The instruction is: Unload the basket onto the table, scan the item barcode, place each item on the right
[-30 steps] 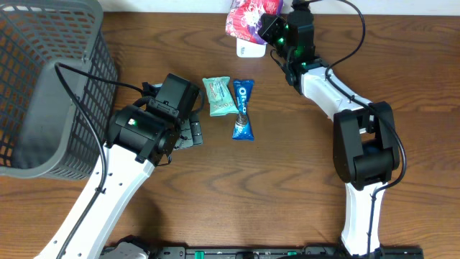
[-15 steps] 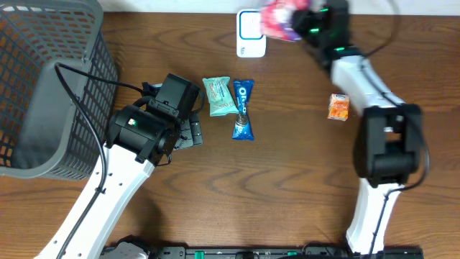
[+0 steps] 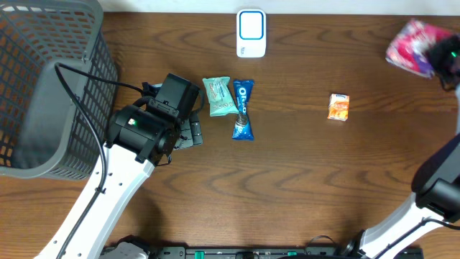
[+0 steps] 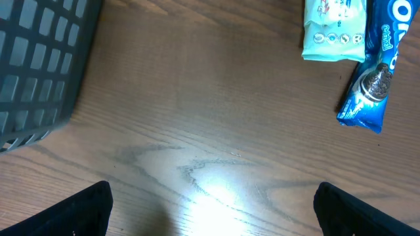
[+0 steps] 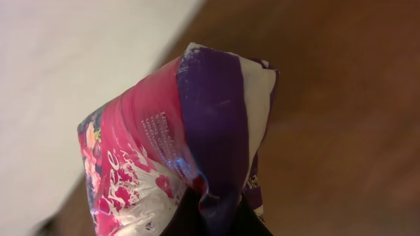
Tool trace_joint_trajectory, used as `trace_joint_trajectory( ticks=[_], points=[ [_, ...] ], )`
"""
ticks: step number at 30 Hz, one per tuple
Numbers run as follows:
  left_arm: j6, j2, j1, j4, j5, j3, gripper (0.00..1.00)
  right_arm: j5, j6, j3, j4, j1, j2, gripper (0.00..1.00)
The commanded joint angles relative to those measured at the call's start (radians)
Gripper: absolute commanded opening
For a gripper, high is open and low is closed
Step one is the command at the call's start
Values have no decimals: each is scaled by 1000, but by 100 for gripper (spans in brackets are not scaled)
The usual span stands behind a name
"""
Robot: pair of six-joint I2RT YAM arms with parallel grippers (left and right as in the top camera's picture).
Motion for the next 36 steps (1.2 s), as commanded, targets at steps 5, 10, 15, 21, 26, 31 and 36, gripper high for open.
trace_joint_trajectory(
  ticks=[5, 10, 15, 21, 26, 31, 36],
  points=[
    [-4, 8, 3, -3, -2, -2, 98, 193, 63, -36, -47, -64, -6, 1],
    [-4, 8, 3, -3, -2, -2, 98, 459, 105, -70, -43, -90, -6, 1],
    [-4, 8, 3, -3, -2, -2, 98, 474, 109, -133, 66, -131, -6, 1],
    [-4, 8, 3, -3, -2, -2, 98, 433, 81, -206, 213, -189, -6, 39],
    [-4, 8, 3, -3, -2, -2, 98, 233, -21, -208, 222, -190, -7, 56],
    [-4, 8, 3, -3, -2, -2, 98, 20, -26, -208, 167, -140, -18, 49],
    [-4, 8, 3, -3, -2, -2, 98, -101, -12, -208, 82, -45, -31, 47]
  ],
)
